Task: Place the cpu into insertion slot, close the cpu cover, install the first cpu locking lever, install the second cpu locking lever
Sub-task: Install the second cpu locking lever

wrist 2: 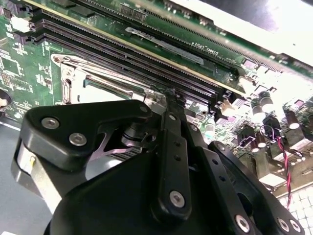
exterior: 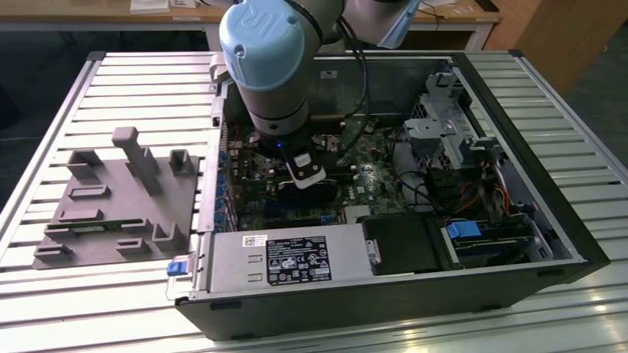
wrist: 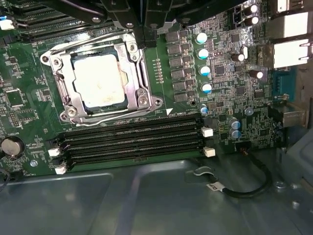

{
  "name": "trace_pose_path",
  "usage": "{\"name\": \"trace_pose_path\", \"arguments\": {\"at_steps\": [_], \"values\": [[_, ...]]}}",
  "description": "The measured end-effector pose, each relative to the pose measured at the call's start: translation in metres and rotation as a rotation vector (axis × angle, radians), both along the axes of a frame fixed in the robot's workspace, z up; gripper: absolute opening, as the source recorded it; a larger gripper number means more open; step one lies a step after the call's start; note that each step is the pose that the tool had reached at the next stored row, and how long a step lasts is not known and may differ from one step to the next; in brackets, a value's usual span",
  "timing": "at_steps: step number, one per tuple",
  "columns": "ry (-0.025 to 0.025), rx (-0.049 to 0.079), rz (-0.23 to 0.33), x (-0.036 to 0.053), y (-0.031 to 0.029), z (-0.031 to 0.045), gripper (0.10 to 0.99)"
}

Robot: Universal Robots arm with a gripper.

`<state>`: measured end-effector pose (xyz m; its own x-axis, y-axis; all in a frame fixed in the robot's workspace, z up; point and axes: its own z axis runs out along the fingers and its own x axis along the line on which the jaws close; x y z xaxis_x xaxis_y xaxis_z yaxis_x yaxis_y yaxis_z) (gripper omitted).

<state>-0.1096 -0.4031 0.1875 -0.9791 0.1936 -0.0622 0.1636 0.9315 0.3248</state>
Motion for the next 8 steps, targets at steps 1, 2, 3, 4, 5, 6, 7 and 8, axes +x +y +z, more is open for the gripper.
{"name": "trace_pose_path", "arguments": {"at_steps": [1,2,3,4,5,6,7,8], "values": [[0.0000,0.000,0.000,0.0000,0.0000,0.0000,0.102],[0.0000,0.000,0.000,0.0000,0.0000,0.0000,0.102],[0.0000,0.000,0.000,0.0000,0.0000,0.0001,0.102],[0.0000,0.000,0.000,-0.0001,0.0000,0.0004,0.102],[0.0000,0.000,0.000,-0.0001,0.0000,0.0010,0.102],[-0.0002,0.000,0.000,0.0000,0.0000,0.0019,0.102],[-0.0002,0.000,0.000,0.0000,0.0001,0.0029,0.102],[-0.0001,0.000,0.000,0.0000,0.0000,0.0040,0.102]]}}
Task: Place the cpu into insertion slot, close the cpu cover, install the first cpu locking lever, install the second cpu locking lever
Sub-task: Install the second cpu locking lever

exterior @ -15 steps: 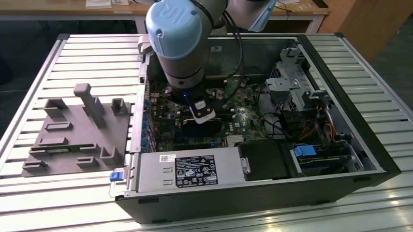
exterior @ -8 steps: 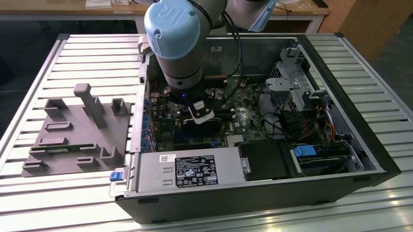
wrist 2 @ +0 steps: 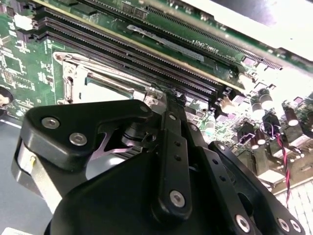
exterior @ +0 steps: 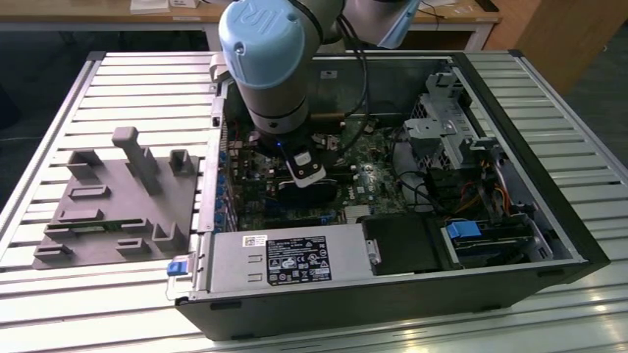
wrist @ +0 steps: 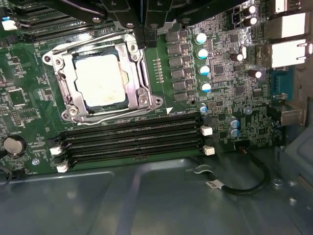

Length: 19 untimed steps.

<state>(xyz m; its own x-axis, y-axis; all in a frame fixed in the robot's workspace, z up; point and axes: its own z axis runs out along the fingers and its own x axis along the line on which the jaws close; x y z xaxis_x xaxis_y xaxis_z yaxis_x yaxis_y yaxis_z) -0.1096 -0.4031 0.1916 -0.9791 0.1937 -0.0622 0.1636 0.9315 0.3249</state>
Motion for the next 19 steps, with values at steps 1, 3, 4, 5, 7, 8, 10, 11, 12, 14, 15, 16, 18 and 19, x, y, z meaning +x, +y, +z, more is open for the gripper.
{"name": "trace_pose_path", "arguments": {"at_steps": [1,3,4,5,7,8,10,11,12,14,15,16,18,19], "values": [[0.0000,0.000,0.000,0.0000,0.0000,0.0013,0.102],[0.0000,0.000,0.000,0.0000,0.0000,0.0050,0.102],[0.0000,0.000,0.000,0.0000,0.0000,0.0075,0.102],[0.0000,0.000,0.000,0.0000,0.0000,0.0100,0.102],[0.0000,0.000,0.000,0.0000,0.0000,0.0156,0.102],[0.0000,0.000,0.000,0.0000,0.0000,0.0186,0.102],[-0.0001,0.000,0.000,0.0000,0.0000,0.0241,0.102],[-0.0001,0.000,0.000,0.0000,0.0000,0.0268,0.102],[-0.0001,-0.001,0.000,0.0000,0.0000,0.0291,0.102],[-0.0001,-0.005,0.000,0.0003,0.0000,0.0324,0.102],[-0.0003,-0.008,0.000,0.0009,0.0000,0.0336,0.102],[-0.0003,-0.014,0.000,0.0017,0.0001,0.0348,0.102],[0.0001,-0.031,-0.001,0.0039,0.0000,0.0369,0.102],[0.0002,-0.040,-0.002,0.0055,0.0000,0.0377,0.102]]}}
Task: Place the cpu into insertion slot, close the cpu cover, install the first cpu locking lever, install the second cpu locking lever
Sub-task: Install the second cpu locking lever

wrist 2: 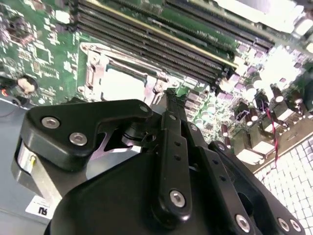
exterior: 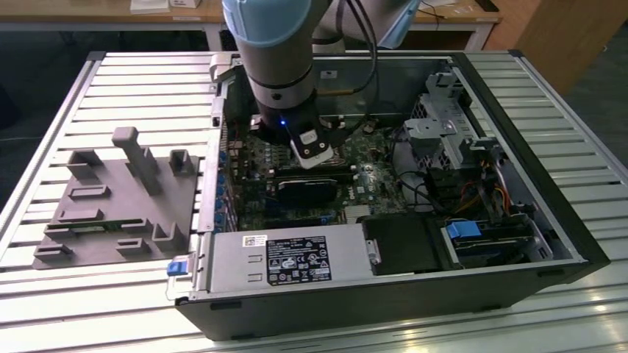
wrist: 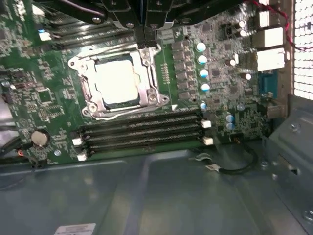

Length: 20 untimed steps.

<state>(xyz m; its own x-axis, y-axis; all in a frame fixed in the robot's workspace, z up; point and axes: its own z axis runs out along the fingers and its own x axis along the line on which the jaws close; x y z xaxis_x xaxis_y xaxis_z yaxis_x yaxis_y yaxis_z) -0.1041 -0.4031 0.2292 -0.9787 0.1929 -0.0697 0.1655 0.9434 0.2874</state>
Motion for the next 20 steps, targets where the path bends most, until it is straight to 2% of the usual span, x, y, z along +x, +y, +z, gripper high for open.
{"name": "trace_pose_path", "arguments": {"at_steps": [2,4,12,20], "values": [[0.0008,-0.019,-0.002,0.0042,0.0000,0.0011,0.102],[0.0019,-0.030,-0.003,0.0092,0.0000,0.0013,0.102],[0.0061,-0.047,-0.006,0.0309,0.0000,0.0014,0.102],[0.0111,-0.092,-0.007,0.0440,0.0040,0.0014,0.102]]}}
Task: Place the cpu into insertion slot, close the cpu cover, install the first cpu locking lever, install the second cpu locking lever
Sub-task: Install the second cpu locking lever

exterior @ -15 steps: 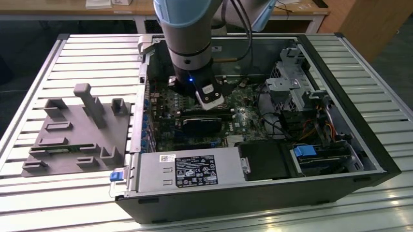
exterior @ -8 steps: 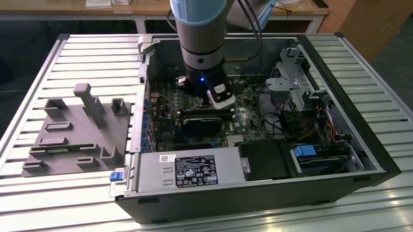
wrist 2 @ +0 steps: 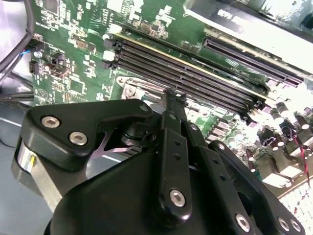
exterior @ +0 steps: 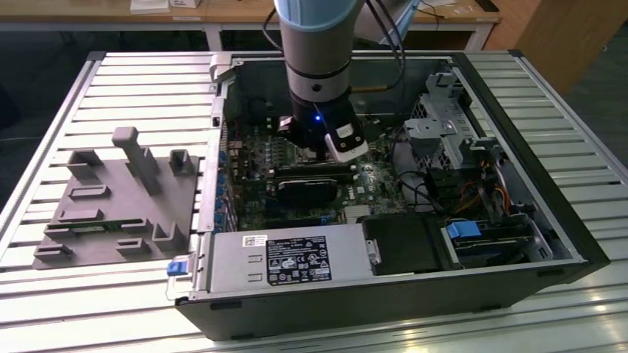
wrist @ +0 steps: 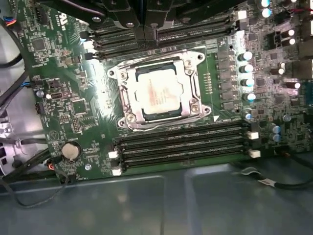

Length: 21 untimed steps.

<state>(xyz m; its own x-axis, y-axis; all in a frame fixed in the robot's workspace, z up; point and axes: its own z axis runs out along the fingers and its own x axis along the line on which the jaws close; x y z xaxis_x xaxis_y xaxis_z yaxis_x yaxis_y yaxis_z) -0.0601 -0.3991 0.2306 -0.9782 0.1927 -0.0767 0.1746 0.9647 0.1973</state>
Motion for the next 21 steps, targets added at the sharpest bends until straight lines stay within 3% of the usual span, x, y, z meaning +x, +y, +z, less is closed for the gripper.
{"name": "trace_pose_path", "arguments": {"at_steps": [16,21], "values": [[0.0008,-0.049,0.000,0.0027,0.0403,-0.0001,0.102],[0.0009,-0.058,0.000,0.0028,0.0467,0.0000,0.102]]}}
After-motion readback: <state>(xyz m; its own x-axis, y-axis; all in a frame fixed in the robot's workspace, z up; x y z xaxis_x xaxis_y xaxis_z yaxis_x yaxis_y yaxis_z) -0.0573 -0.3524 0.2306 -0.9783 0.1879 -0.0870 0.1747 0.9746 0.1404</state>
